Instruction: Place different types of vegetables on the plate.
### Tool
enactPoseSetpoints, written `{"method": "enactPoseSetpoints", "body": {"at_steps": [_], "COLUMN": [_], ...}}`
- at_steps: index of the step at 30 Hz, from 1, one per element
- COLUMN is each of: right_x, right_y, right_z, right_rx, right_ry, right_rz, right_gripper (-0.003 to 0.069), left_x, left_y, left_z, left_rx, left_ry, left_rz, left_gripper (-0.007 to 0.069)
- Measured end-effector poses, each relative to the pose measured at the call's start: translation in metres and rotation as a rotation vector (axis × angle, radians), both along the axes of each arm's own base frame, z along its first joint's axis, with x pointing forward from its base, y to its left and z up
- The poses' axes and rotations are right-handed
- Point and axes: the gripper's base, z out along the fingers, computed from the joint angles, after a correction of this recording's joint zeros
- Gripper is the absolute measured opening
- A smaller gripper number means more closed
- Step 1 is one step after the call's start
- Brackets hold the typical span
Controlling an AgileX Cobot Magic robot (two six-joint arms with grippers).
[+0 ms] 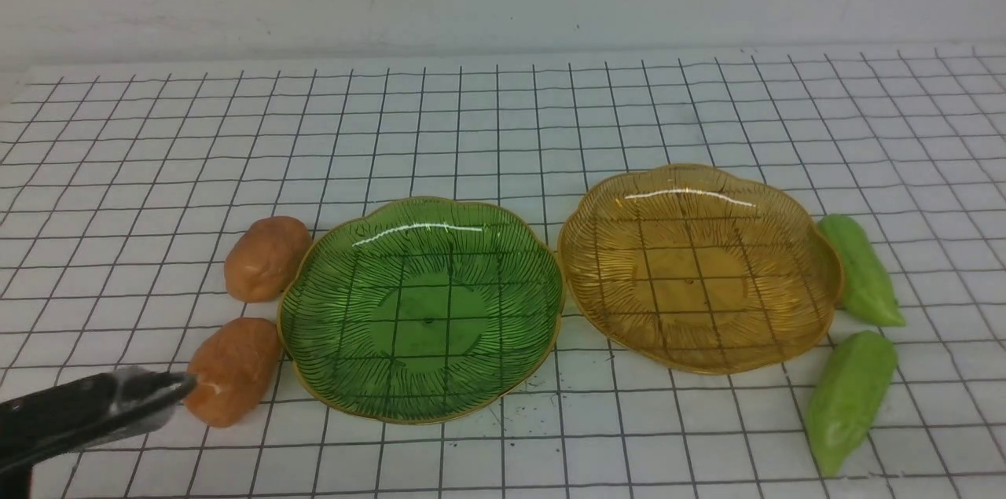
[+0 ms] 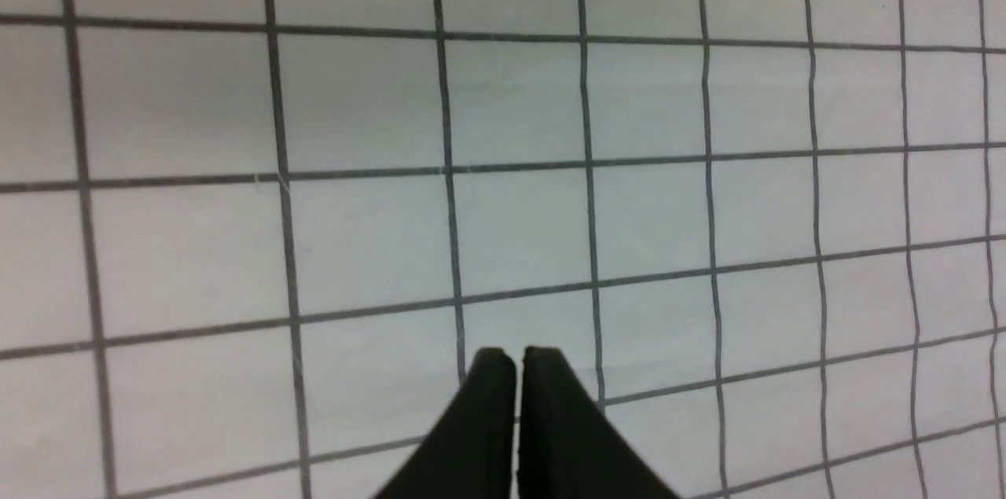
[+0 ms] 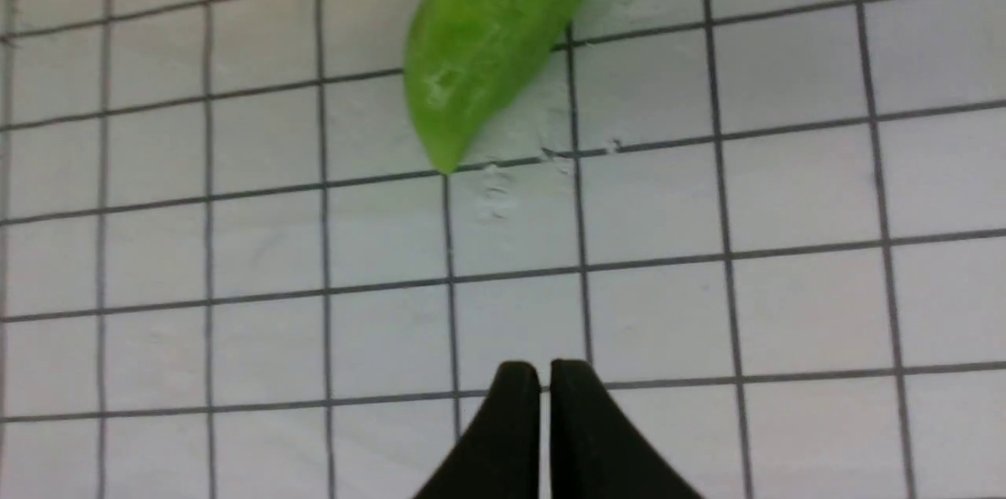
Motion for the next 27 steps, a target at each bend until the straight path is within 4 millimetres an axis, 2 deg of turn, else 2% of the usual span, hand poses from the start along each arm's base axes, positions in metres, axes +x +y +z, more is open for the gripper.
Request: {"method": "enactPoseSetpoints", "body": {"at_steps": [2,8,15,21,27], "right_x": [0.012,0.053,0.096,0.127,0.149], "right_y": [0.0,0.001,0.003,0.004,0.004], "right_z": [-0.003,-0.011,-0.02,-0.039,-0.065], "right_rx": [-0.008,0.002,0.035,0.038,0.035], "right_ry": [0.034,0.124,0.199,0.273,0.33], "right_rz": [-0.001,-0.017,-0.049,-0.065,-0.073], "right_gripper": [0.0031,0.0137,0.0363,0.0526,0.0598], "left_x": [0.006,0.015,0.016,0.018,0.018], "left_y": [0.0,0.0,0.0,0.001,0.001], "left_z": [0.001,0.002,0.002,0.003,0.003], "left_rx": [0.004,0.009,0.013,0.015,0.016], "left_ry": [0.01,0.021,0.001,-0.012,-0.018], "left_rz": [-0.005,-0.007,0.002,0.008,0.011], "left_gripper": [-0.0008,-0.0007,-0.0004,-0.0003,-0.0003]}}
